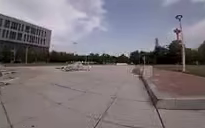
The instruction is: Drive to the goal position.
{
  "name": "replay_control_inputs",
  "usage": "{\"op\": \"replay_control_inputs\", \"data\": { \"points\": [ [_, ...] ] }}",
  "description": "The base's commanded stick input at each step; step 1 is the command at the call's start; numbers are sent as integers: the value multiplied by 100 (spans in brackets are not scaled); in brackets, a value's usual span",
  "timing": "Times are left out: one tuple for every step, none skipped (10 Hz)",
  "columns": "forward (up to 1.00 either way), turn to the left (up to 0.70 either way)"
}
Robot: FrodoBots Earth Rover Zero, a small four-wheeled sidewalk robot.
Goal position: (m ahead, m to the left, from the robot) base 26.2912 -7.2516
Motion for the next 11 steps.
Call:
{"op": "replay_control_inputs", "data": {
  "points": [
    [100, 0],
    [100, 0],
    [100, -7],
    [100, -27],
    [100, -27],
    [100, -27],
    [100, -10],
    [100, 0],
    [100, 0],
    [100, 0],
    [100, 0]
  ]
}}
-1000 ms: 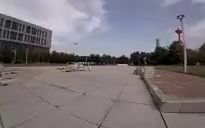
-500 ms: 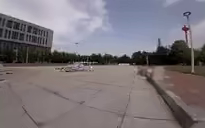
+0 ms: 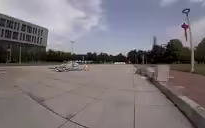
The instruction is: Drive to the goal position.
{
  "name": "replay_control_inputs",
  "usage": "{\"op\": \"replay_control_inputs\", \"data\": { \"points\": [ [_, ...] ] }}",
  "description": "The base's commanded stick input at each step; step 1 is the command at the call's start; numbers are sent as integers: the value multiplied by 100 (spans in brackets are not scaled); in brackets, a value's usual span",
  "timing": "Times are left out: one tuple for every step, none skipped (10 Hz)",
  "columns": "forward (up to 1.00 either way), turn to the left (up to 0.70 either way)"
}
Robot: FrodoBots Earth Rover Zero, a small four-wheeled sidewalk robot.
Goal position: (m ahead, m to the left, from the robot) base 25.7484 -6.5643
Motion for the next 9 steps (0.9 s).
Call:
{"op": "replay_control_inputs", "data": {
  "points": [
    [100, 0],
    [100, 0],
    [100, 0],
    [100, 0],
    [100, 0],
    [100, 0],
    [100, 0],
    [100, 0],
    [100, 0]
  ]
}}
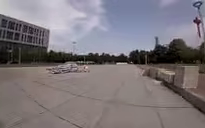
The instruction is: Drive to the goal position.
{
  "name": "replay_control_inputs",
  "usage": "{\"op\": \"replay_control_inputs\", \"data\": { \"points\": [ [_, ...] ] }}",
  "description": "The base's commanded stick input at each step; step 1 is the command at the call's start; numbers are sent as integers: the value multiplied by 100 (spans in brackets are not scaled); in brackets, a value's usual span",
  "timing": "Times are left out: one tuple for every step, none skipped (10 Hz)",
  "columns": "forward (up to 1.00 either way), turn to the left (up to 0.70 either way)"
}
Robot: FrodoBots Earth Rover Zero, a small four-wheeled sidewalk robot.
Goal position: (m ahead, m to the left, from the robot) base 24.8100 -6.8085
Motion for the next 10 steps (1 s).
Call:
{"op": "replay_control_inputs", "data": {
  "points": [
    [100, 0],
    [100, 0],
    [100, 0],
    [100, -24],
    [100, -27],
    [100, -27],
    [100, -27],
    [100, -27],
    [100, -27],
    [100, -27]
  ]
}}
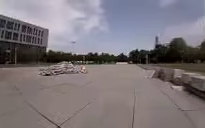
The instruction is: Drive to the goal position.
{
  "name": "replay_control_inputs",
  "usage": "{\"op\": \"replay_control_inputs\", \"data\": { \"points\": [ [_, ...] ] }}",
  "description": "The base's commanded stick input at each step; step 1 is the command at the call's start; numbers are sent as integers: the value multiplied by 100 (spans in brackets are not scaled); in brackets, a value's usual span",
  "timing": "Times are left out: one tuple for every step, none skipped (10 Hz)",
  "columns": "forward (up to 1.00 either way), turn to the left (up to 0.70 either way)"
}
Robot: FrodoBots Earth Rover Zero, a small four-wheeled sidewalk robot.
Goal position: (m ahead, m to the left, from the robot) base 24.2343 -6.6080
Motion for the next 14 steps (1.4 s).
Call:
{"op": "replay_control_inputs", "data": {
  "points": [
    [100, -27],
    [100, -27],
    [100, 0],
    [100, 0],
    [100, 0],
    [100, 0],
    [100, 0],
    [100, 0],
    [100, 0],
    [100, 0],
    [100, 0],
    [100, 0],
    [100, 0],
    [100, 0]
  ]
}}
